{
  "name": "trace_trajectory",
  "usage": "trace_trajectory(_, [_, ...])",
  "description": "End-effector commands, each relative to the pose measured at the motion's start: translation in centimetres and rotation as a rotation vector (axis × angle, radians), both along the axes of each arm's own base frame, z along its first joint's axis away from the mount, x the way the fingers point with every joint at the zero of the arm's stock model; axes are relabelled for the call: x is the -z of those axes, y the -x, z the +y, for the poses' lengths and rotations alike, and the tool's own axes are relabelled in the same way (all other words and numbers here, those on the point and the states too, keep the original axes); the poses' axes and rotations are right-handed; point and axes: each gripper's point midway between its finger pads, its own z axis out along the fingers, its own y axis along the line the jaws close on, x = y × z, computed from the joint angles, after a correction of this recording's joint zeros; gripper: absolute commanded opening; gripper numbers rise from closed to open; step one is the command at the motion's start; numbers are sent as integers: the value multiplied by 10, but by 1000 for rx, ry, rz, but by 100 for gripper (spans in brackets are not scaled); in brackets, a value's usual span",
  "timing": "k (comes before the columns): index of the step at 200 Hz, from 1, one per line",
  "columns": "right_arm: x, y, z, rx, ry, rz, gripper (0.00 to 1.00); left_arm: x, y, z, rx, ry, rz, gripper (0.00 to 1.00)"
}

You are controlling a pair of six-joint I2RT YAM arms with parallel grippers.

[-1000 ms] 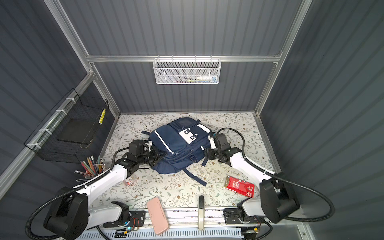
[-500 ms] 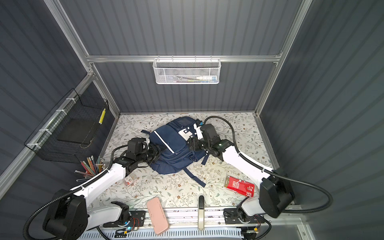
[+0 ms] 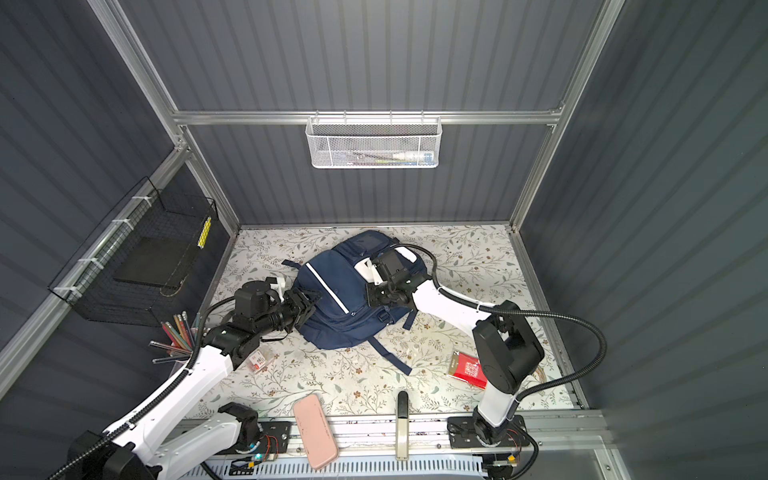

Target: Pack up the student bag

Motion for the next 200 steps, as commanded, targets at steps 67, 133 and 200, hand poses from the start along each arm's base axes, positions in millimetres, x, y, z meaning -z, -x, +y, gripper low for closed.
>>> trace_trajectory(67, [0,-26,22,96,-94,-41,11,12,9,-29,36,18,-11,53])
trace_trajectory(133, [-69,-16,24,227,-350,-58,0,10,15,-39,93,-206,-186,38])
trace_trajectory(200, [-96,-9,41,243,-458,-12,0,6,12,-54,140,-257,-316,47])
